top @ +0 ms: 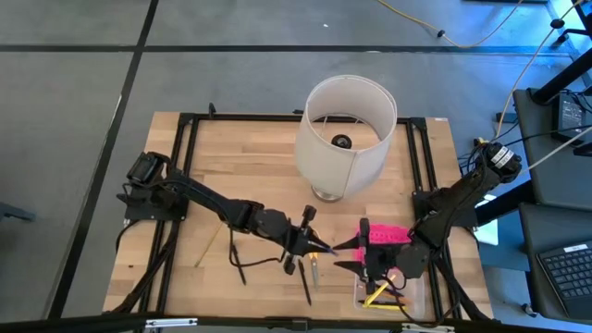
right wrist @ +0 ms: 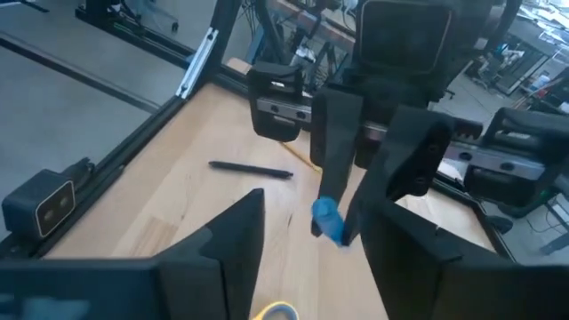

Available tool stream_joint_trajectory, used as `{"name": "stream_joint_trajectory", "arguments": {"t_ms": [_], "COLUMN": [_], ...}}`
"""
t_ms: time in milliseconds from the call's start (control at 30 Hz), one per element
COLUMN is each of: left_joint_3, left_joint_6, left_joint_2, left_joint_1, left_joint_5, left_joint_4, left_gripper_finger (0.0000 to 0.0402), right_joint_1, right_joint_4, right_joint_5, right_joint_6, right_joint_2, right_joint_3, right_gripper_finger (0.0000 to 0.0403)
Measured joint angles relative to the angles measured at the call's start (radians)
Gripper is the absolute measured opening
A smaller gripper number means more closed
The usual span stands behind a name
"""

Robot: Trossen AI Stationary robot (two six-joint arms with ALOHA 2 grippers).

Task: Pick & place school supplies into a supply box
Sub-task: Put the blue pen into the supply box

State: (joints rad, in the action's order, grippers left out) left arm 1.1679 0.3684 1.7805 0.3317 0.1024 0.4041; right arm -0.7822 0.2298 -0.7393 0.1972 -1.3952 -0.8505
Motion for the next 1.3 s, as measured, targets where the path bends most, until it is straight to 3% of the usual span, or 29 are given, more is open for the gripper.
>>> {"name": "stream_joint_trajectory", "arguments": {"t_ms": [367, 667, 1300], "left_joint_3": [0.000, 0.000, 0.000], "left_joint_6": [0.021, 0.017, 0.012], "left_joint_2": [0.000, 0.000, 0.000], "left_joint_1": [0.000, 0.000, 0.002], "left_joint_5": [-0.022, -0.035, 0.030], "left_joint_4": [0.028, 0.033, 0.014], "left_gripper_finger": [0.0016, 0.0019, 0.0078], "right_joint_1": [0.003, 0.015, 0.015], "right_joint_4": [0.025, 0.038, 0.035], "right_joint_5": [0.004, 0.006, 0.004], "right_joint_6": [0.024, 0.030, 0.019], "right_joint_2": [0.000, 0.000, 0.000], "right_joint_3": [0.000, 0.000, 0.000], "right_gripper_finger": [0.0086, 0.0030, 0.0029]}}
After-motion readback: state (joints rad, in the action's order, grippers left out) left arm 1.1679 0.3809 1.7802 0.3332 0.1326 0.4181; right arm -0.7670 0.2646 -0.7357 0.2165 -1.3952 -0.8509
